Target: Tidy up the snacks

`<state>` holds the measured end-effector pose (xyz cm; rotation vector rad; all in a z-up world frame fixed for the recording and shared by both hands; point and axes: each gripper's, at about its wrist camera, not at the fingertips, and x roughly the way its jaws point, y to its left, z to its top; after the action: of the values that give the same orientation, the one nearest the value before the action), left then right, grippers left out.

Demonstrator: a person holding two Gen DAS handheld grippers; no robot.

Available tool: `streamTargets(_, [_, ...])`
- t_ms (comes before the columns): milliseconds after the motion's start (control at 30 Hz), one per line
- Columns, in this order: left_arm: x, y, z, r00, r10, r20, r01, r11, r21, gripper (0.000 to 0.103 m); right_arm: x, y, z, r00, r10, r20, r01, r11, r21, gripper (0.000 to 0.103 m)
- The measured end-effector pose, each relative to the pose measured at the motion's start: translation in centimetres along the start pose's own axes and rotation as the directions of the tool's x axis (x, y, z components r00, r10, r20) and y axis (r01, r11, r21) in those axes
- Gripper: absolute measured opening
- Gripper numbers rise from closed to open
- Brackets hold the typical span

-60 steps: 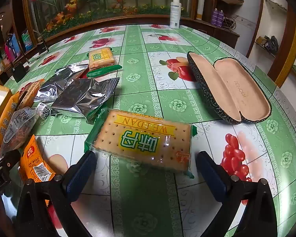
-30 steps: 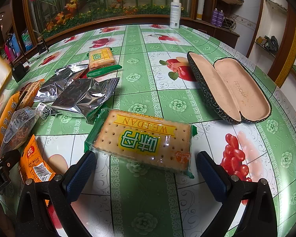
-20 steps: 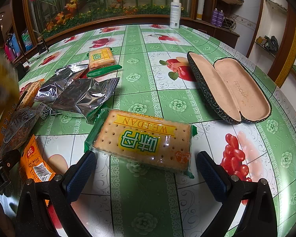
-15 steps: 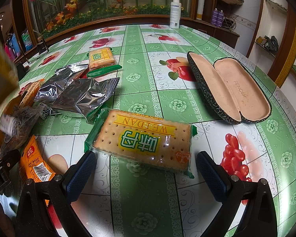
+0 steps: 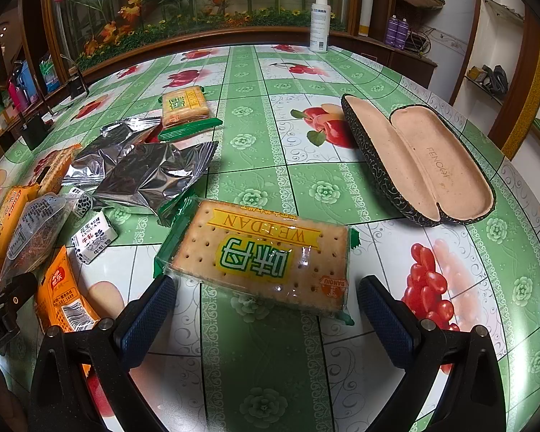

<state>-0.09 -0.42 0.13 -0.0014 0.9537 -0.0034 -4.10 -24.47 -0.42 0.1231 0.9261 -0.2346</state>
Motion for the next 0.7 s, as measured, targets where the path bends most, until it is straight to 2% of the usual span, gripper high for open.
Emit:
streamTargets(333, [0.0,0.0,0.0,1.0,0.0,0.0,0.0,1.0,0.0,0.103,0.0,0.0,0.0,1.0,0.0,0.0,0.0,1.0,0.0,0.102])
streamTargets(467, [0.0,-1.2,0.0,1.0,-0.029,-0.001,0.029,0.998,0.05,0.103,0.0,0.0,0.0,1.0,0.0,0.0,0.0,1.0,0.0,0.102])
streamTargets(700, [0.0,-2.3,0.1,0.999,-0.029,-0.018,0.03,0.998,0.047,0.103,0.0,0.0,0.0,1.0,0.0,0.0,0.0,1.0,0.0,0.102])
